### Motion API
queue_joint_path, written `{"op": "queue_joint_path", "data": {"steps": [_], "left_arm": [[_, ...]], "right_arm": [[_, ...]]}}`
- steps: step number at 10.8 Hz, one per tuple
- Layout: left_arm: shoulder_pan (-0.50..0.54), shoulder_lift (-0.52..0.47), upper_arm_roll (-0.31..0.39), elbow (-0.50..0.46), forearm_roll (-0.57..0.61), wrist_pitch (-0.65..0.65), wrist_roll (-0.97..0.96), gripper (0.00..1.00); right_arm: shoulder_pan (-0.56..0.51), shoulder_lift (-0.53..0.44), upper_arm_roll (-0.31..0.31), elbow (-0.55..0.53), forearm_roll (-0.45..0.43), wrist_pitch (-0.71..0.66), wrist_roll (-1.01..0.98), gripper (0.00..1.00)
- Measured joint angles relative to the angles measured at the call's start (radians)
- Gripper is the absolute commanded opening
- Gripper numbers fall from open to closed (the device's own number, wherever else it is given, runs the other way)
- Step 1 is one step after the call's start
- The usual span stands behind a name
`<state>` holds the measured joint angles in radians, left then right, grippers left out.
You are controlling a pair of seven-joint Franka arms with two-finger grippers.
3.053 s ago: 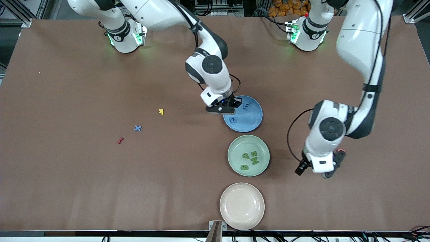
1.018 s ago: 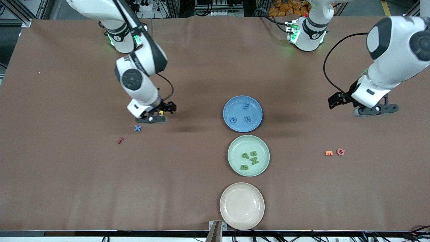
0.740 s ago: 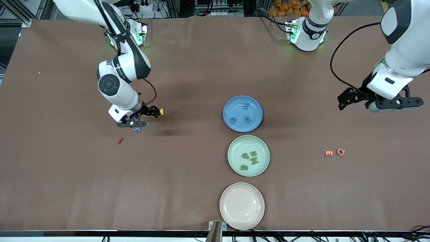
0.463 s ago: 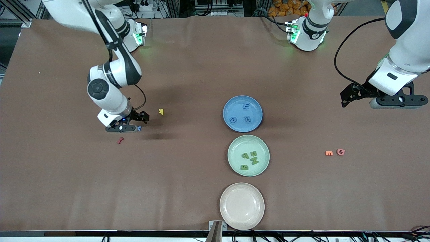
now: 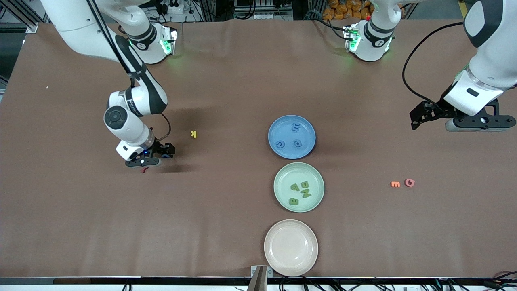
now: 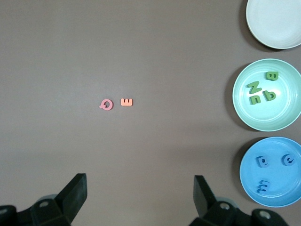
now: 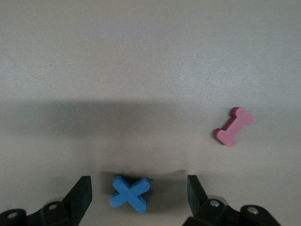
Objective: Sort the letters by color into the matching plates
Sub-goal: 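Grasp the blue x with the right gripper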
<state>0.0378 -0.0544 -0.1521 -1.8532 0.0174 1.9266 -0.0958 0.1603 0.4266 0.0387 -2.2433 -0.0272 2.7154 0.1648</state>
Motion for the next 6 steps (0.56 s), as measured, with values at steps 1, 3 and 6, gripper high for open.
{"op": "queue_joint_path", "data": {"steps": [1, 3, 6], "left_arm": [[0.0, 0.0, 0.0, 0.003, 0.0, 0.0, 0.001, 1.0], [0.001, 0.001, 0.001, 0.018, 0.0, 0.0, 0.075, 1.0], [0.002, 0.002, 0.002, 0.039, 0.0, -0.029, 0.107, 1.0]], "right_arm": [[0.0, 0.012, 0.003, 0.0, 0.0, 0.012, 0.0, 0.78], [0.0, 0.02, 0.007, 0.0, 0.0, 0.014, 0.0, 0.31], [0.001, 0.013, 0.01, 0.0, -0.034, 0.015, -0.001, 0.0]]}}
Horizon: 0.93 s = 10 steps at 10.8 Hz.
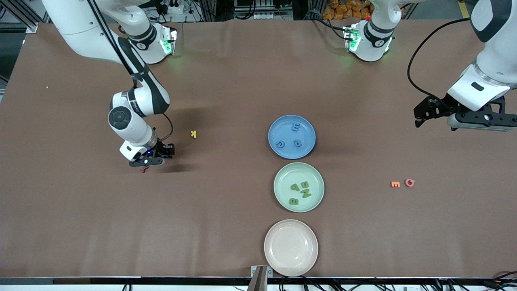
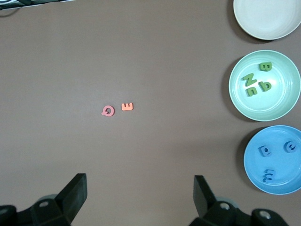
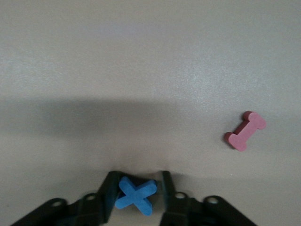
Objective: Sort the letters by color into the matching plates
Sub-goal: 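Grasp the blue x with the right gripper, then lower the blue x onto the blue plate and open the right gripper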
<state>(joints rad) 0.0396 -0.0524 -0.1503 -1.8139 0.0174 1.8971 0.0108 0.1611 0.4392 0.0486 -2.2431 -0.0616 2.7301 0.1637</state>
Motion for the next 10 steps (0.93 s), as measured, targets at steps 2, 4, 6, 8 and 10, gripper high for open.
{"op": "queue_joint_path", "data": {"steps": [2, 4, 6, 8, 10], "left_arm": [[0.0, 0.002, 0.0, 0.008, -0.002, -0.025, 0.001, 1.0], [0.0, 0.004, 0.0, 0.039, -0.004, -0.087, 0.001, 1.0], [0.0, 0.013, -0.001, 0.067, -0.012, -0.118, 0.001, 1.0], [0.0, 0.022, -0.001, 0.078, -0.015, -0.123, 0.001, 1.0], [0.0, 0.026, 0.001, 0.081, -0.015, -0.123, 0.001, 1.0]], "right_arm": [[0.001, -0.005, 0.002, 0.0, -0.016, -0.004, 0.0, 0.0], [0.004, -0.005, 0.008, 0.005, -0.018, -0.015, 0.002, 0.0], [0.03, -0.008, 0.031, 0.047, -0.017, -0.088, 0.087, 0.0], [0.094, -0.012, 0.067, 0.138, -0.017, -0.18, 0.279, 0.0], [0.165, -0.006, 0.102, 0.249, 0.046, -0.261, 0.447, 0.0]]}}
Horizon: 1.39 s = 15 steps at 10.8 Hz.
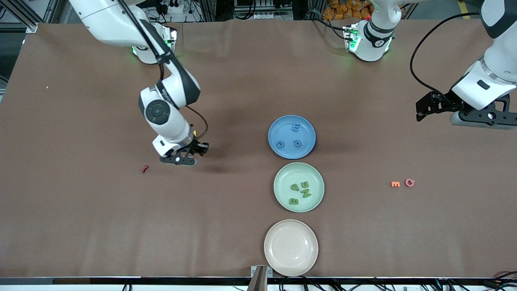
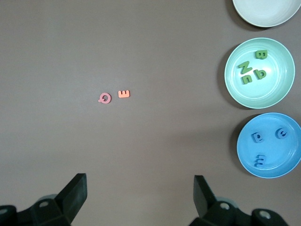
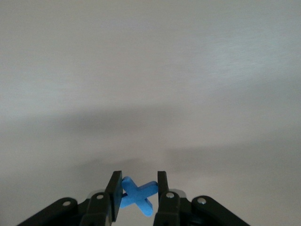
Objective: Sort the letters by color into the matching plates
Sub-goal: 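Lower the blue x onto the blue plate and open the right gripper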
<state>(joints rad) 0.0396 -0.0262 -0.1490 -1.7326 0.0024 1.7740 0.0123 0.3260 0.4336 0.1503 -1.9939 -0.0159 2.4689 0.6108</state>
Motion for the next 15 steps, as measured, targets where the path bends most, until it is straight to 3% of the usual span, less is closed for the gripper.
{"op": "queue_joint_path", "data": {"steps": [2, 4, 8, 13, 14, 15], "left_arm": [[0.0, 0.002, 0.002, 0.005, 0.0, 0.0, 0.0, 1.0], [0.0, 0.004, 0.002, 0.006, 0.0, 0.0, 0.0, 1.0], [0.001, 0.006, 0.004, 0.007, 0.0, -0.001, 0.0, 1.0], [0.001, 0.007, 0.004, 0.008, -0.001, -0.001, 0.0, 1.0], [0.001, 0.007, 0.004, 0.008, -0.001, -0.001, 0.0, 1.0], [0.001, 0.007, 0.004, 0.008, -0.001, -0.001, 0.0, 1.0]], "right_arm": [[0.074, 0.028, 0.006, 0.116, 0.135, -0.031, 0.091, 0.0], [0.137, 0.078, 0.008, 0.223, 0.192, -0.033, 0.214, 0.0], [0.281, 0.249, 0.009, 0.399, 0.195, 0.056, 0.463, 0.0], [0.449, 0.288, -0.022, 0.421, 0.195, 0.091, 0.59, 0.0], [0.461, 0.291, -0.023, 0.419, 0.195, 0.089, 0.598, 0.53], [0.464, 0.293, -0.023, 0.415, 0.195, 0.089, 0.598, 1.0]]}}
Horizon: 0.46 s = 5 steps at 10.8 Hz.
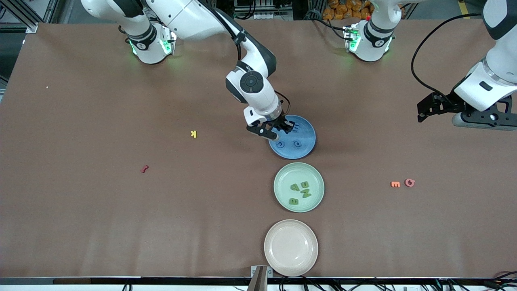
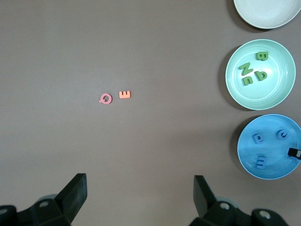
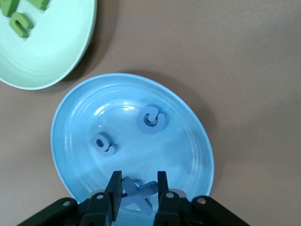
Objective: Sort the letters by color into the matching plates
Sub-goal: 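Lower the blue x onto the blue plate and open the right gripper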
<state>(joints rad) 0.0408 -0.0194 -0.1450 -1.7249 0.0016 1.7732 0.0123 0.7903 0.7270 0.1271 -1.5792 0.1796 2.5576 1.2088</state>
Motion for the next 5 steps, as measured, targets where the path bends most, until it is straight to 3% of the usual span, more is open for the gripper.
{"op": "queue_joint_path", "data": {"steps": [5], "left_arm": [[0.0, 0.003, 0.002, 0.0, -0.014, -0.001, -0.006, 1.0]], "right_arm": [[-0.023, -0.007, -0.019, -0.004, -0.005, -0.016, -0.004, 1.0]]}}
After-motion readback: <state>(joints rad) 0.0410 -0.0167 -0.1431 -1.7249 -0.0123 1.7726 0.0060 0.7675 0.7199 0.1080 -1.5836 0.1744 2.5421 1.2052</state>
